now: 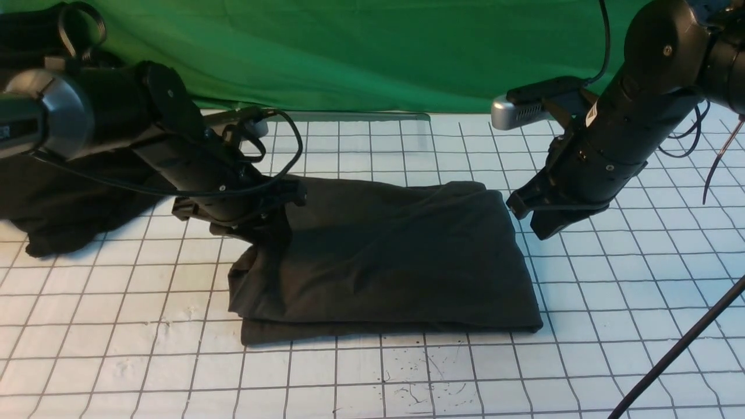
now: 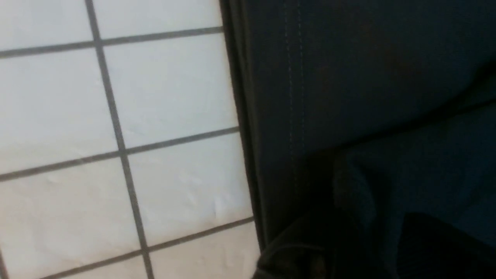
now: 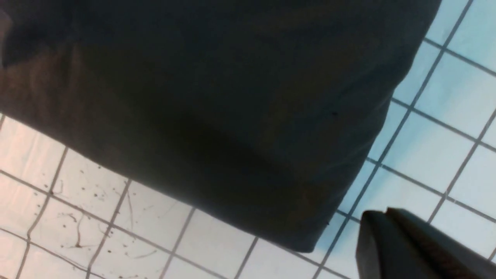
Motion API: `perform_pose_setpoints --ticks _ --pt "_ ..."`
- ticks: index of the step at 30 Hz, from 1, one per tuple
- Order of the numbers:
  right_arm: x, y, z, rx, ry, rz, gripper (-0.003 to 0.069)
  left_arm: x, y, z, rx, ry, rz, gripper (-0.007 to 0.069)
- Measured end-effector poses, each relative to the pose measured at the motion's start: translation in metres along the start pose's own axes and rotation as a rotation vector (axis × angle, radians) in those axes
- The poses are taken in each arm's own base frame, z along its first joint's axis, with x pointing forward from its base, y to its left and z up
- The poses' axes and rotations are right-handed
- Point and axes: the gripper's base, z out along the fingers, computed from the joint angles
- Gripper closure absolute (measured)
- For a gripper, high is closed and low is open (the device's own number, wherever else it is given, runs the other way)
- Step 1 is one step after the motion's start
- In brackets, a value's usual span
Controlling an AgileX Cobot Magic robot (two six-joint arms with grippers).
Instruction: Fold a long-sleeved shirt over a white checkered tablecloth.
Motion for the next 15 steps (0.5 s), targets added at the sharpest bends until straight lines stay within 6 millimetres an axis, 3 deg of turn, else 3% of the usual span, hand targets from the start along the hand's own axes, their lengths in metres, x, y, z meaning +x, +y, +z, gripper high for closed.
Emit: perform_pose_setpoints --ticks 2,4,9,15 --pt "0.0 0.0 0.0 0.0 0.0 0.0 0.0659 0.0 0.0 0.0 0.0 -0.001 0.016 0.0554" --pt "0.0 0.0 0.0 -0.001 0.0 0.001 0.0659 0.0 0.0 0.0 -0.002 -0.003 0.029 0.0601" --pt "0.0 0.0 0.0 -0.002 -0.001 0.001 0.0659 -0.001 0.0 -0.008 -0.025 -0.015 0.06 0.0614" --pt "0.0 0.0 0.0 -0.003 0.0 0.002 0.0661 -0.007 0.009 -0.054 -0.066 -0.098 0.047 0.0614"
